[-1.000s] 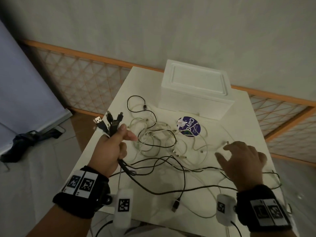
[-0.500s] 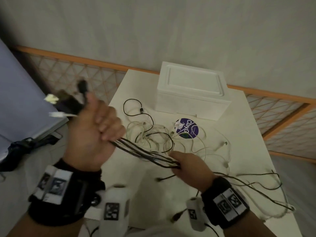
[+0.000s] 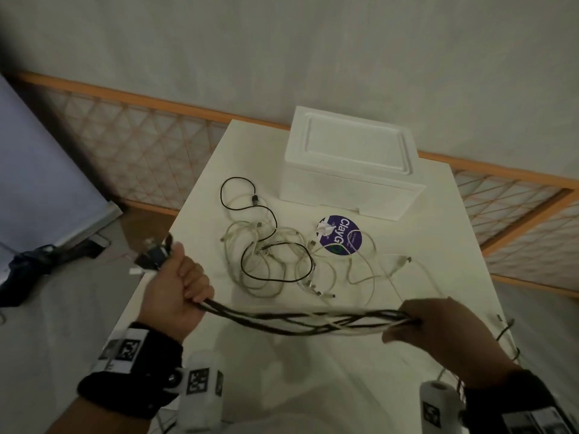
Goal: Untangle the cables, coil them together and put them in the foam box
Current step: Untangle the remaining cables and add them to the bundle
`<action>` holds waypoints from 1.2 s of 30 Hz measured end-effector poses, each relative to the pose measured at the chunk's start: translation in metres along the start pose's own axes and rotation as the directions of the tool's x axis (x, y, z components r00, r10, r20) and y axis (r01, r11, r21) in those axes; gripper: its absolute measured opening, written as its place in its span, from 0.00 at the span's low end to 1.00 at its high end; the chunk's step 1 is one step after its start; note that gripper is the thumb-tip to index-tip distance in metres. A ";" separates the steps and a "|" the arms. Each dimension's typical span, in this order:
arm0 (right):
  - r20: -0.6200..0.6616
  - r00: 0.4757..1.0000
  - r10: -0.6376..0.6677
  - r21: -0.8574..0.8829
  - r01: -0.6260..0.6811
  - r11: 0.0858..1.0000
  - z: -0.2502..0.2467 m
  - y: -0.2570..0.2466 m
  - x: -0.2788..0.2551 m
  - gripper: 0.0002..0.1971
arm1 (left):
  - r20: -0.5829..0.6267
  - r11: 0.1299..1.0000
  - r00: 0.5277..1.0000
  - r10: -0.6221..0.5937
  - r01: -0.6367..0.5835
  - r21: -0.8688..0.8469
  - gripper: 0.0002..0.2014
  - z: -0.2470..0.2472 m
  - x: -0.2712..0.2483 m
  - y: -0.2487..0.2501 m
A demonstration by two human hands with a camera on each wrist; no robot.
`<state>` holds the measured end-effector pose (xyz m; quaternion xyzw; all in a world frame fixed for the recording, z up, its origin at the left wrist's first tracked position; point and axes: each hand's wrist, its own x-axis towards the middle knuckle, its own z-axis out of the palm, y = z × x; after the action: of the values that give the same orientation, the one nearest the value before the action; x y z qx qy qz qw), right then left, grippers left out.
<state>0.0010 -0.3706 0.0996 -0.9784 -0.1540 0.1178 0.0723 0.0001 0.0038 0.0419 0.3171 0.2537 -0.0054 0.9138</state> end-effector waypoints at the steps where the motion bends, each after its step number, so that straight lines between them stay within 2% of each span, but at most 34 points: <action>1: 0.166 0.983 0.077 -0.023 -0.074 0.997 0.008 0.003 0.001 0.32 | -0.048 0.999 0.998 -0.043 0.043 -0.003 0.25 -0.006 0.004 -0.016; 3: 0.376 0.912 0.163 -0.067 -0.149 0.987 0.033 0.014 0.008 0.35 | -0.120 0.990 0.985 -0.124 0.130 0.046 0.27 -0.018 0.009 -0.044; 5: 0.511 0.838 0.193 -0.057 -0.191 0.980 0.051 0.019 0.012 0.33 | -0.156 0.977 0.971 -0.183 0.197 0.077 0.28 -0.025 0.012 -0.064; 6: 0.544 0.818 0.188 -0.036 -0.200 0.979 0.059 0.022 0.014 0.35 | -0.168 0.973 0.965 -0.202 0.217 0.081 0.29 -0.026 0.013 -0.070; 8: 0.552 0.820 0.152 0.055 -0.217 0.975 0.063 0.020 0.018 0.41 | -0.200 0.969 0.955 -0.218 0.236 0.072 0.29 -0.024 0.017 -0.076; 9: 0.506 0.850 0.146 0.121 -0.238 0.964 0.062 0.015 0.022 0.41 | -0.214 0.969 0.952 -0.218 0.237 0.070 0.30 -0.023 0.018 -0.076; 11: 0.325 0.936 0.137 0.229 -0.218 0.949 0.062 0.002 0.035 0.27 | -0.235 0.969 0.948 -0.213 0.235 0.071 0.30 -0.017 0.021 -0.078; 12: 0.229 0.967 0.109 0.214 -0.159 0.964 0.064 -0.005 0.044 0.20 | -0.240 0.969 0.947 -0.212 0.235 0.072 0.30 -0.012 0.020 -0.079; 14: 0.131 0.989 0.064 0.145 -0.083 0.986 0.075 -0.018 0.067 0.13 | -0.236 0.967 0.948 -0.216 0.240 0.080 0.29 -0.003 0.020 -0.082; 16: 0.145 0.987 0.064 0.082 -0.077 0.994 0.090 -0.029 0.087 0.11 | -0.237 0.965 0.946 -0.221 0.248 0.090 0.28 0.003 0.021 -0.084; 19: 0.219 0.973 0.073 -0.006 -0.074 0.997 0.111 -0.038 0.105 0.17 | -0.239 0.963 0.946 -0.218 0.248 0.105 0.28 0.010 0.023 -0.085; 22: 0.233 0.972 0.036 -0.108 -0.011 0.994 0.124 -0.042 0.111 0.13 | -0.240 0.965 0.950 -0.200 0.233 0.119 0.25 0.014 0.025 -0.085; 24: 0.247 0.968 0.034 -0.104 -0.009 0.995 0.122 -0.041 0.112 0.12 | -0.228 0.970 0.956 -0.186 0.216 0.114 0.23 0.018 0.024 -0.085; 26: 0.233 0.971 0.045 0.016 -0.050 0.999 0.111 -0.041 0.113 0.11 | -0.211 0.975 0.961 -0.176 0.200 0.099 0.22 0.025 0.023 -0.085; 28: 0.120 0.992 0.044 0.207 -0.068 0.976 0.094 -0.043 0.111 0.08 | -0.178 0.977 0.969 -0.174 0.192 0.092 0.22 0.034 0.022 -0.084; 31: -0.115 0.993 -0.006 0.409 0.053 0.911 0.067 -0.051 0.102 0.09 | -0.114 0.974 0.978 -0.174 0.187 0.125 0.21 0.051 0.020 -0.085; 33: -0.215 0.975 -0.055 0.466 0.152 0.872 0.054 -0.057 0.095 0.07 | -0.067 0.968 0.986 -0.156 0.166 0.189 0.17 0.063 0.017 -0.086; 36: -0.358 0.931 -0.065 0.458 0.236 0.857 0.047 -0.065 0.090 0.09 | 0.031 0.943 0.991 -0.130 0.114 0.314 0.08 0.079 0.006 -0.091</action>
<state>0.0538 -0.2760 0.0476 -0.9175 -0.1815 -0.0184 0.3535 0.0260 -0.1139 0.0401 0.4405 0.2455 -0.1102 0.8565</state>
